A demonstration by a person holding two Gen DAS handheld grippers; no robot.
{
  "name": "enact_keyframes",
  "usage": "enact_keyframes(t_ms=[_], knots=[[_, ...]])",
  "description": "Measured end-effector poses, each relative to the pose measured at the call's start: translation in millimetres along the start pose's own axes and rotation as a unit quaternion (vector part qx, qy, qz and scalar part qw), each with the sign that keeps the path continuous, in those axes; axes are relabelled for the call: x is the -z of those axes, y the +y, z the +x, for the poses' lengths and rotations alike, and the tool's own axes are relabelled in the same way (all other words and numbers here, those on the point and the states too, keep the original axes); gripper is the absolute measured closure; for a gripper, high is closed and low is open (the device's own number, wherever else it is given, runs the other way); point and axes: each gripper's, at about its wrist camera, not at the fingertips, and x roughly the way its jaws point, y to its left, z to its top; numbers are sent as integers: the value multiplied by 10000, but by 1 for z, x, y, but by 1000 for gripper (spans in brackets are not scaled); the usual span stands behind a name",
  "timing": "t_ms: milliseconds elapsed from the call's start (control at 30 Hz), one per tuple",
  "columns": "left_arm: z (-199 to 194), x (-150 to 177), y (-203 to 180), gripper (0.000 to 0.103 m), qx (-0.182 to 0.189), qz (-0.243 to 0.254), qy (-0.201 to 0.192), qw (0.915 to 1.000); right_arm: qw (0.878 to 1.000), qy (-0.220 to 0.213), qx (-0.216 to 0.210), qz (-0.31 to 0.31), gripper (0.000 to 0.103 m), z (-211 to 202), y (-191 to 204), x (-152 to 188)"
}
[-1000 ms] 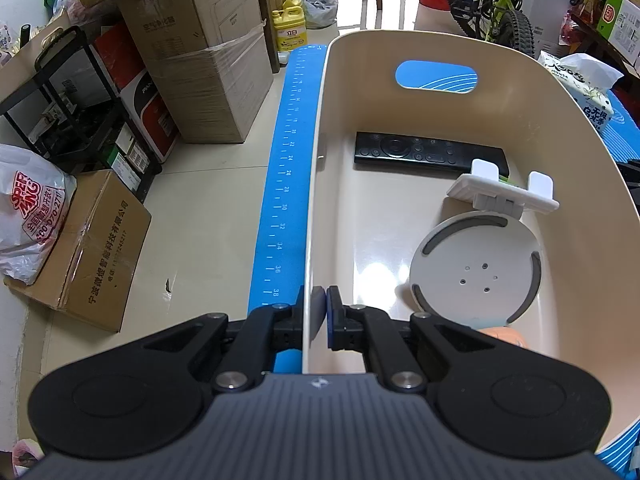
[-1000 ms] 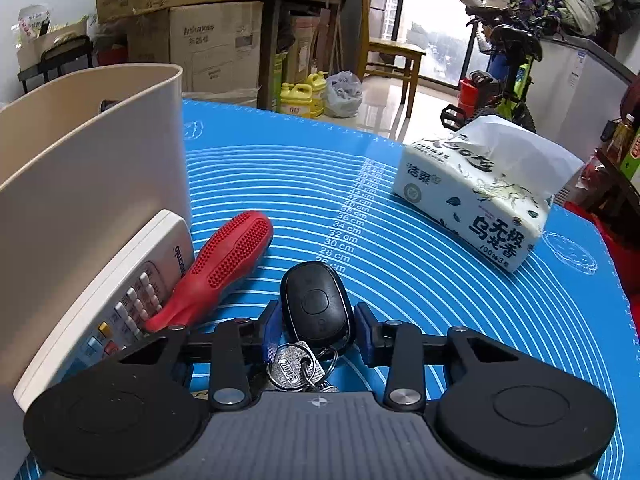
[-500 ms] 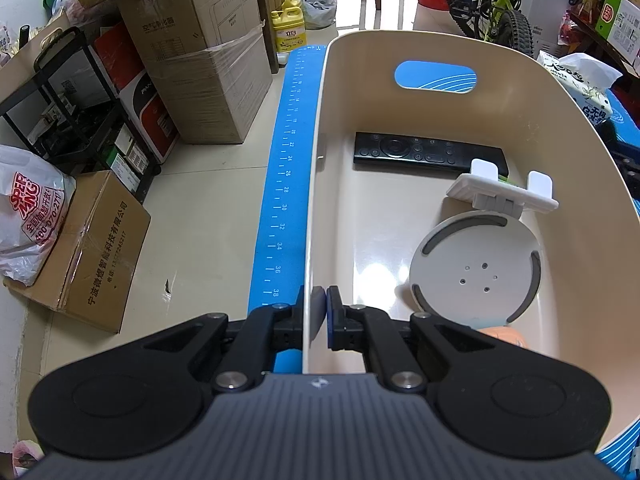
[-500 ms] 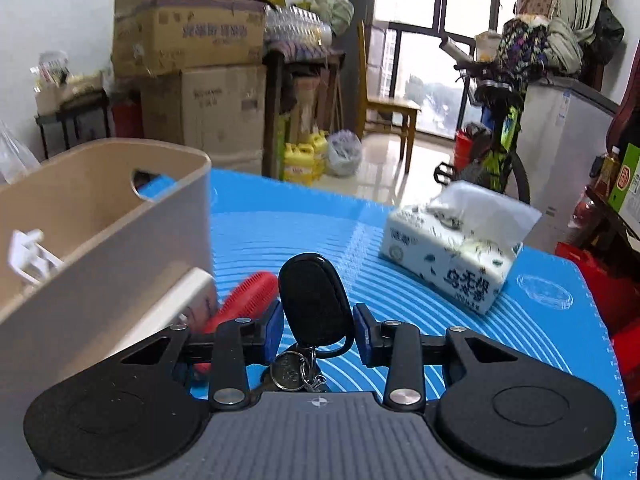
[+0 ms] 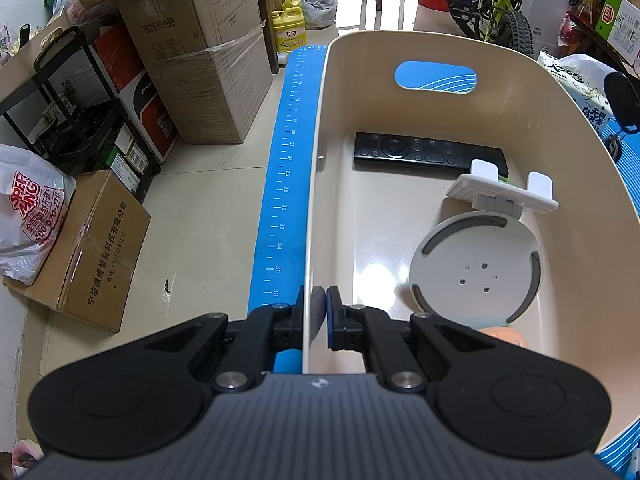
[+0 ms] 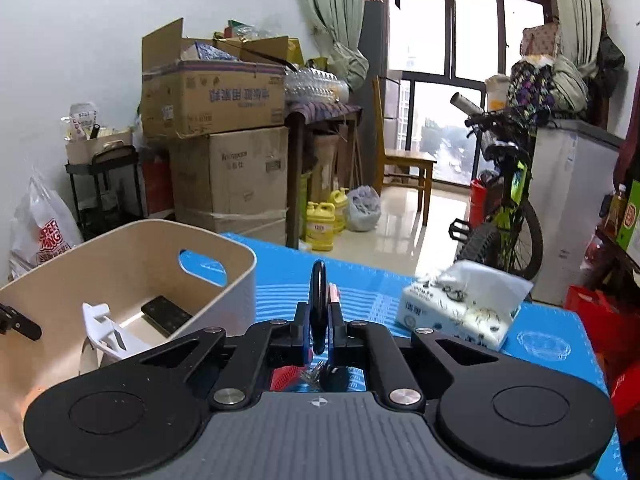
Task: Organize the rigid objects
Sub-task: 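Lift the black car key with the right gripper and drop it into the basket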
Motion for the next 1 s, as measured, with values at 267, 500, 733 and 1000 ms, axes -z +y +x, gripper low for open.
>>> enact_keyframes(t_ms=[267,500,733,1000], knots=[[0,0,0,95,14,8,6,10000,9998,-132,-88,-81,86,-12,7,-9],[0,1,0,95,15,1,4,10000,9987,-450,-110,-199,86,-30,15,-38],[0,1,0,95,16,-3,0,10000,9949,-783,-327,-543,86,-48,41,-82],[-1,1,-1,95,6,20,0,10000,9922,-806,-641,-697,86,-33,85,-104]])
